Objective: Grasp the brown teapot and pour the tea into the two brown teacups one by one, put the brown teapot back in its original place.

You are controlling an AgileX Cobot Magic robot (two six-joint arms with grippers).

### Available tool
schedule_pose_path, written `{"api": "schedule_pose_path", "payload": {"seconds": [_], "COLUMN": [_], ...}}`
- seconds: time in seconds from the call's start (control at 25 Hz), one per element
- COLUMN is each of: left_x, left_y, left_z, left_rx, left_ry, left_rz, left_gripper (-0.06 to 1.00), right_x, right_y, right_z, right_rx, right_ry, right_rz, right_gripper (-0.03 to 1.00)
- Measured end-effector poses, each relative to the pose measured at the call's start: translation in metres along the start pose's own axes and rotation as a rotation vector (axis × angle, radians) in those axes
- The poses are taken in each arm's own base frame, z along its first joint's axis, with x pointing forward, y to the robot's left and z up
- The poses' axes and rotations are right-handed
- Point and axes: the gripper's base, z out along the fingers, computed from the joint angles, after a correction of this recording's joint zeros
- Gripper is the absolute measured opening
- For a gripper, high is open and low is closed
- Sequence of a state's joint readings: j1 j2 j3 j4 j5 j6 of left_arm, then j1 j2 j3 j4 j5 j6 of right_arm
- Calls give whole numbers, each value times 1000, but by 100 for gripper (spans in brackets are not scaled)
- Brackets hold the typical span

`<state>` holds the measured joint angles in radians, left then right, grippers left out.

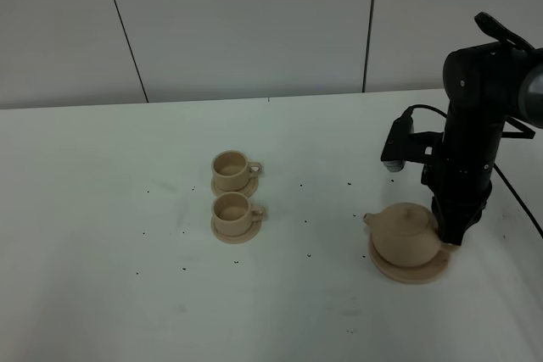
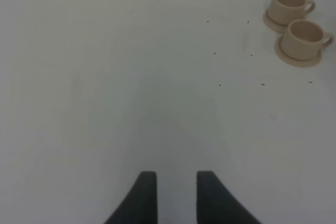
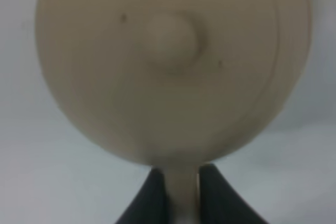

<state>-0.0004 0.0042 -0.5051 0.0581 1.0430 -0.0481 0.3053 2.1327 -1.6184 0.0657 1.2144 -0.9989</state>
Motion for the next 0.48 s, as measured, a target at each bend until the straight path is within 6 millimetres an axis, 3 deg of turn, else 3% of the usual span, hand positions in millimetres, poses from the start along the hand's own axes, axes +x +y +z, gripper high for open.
{"api": "schedule_pose_path", "payload": {"seconds": [0.2, 0.48], "left_x": [0, 0], "left_y": [0, 0], "left_z": [0, 0], "left_rx": [0, 0], "left_ry": [0, 0], "left_rz": [0, 0], "left_gripper": [26, 26], "right_x": [0, 0], "right_y": [0, 0], "right_z": [0, 0], "right_rx": [-1, -5], "right_ry": [-2, -2], "right_rz": [6, 32], "right_gripper": [32, 33]}}
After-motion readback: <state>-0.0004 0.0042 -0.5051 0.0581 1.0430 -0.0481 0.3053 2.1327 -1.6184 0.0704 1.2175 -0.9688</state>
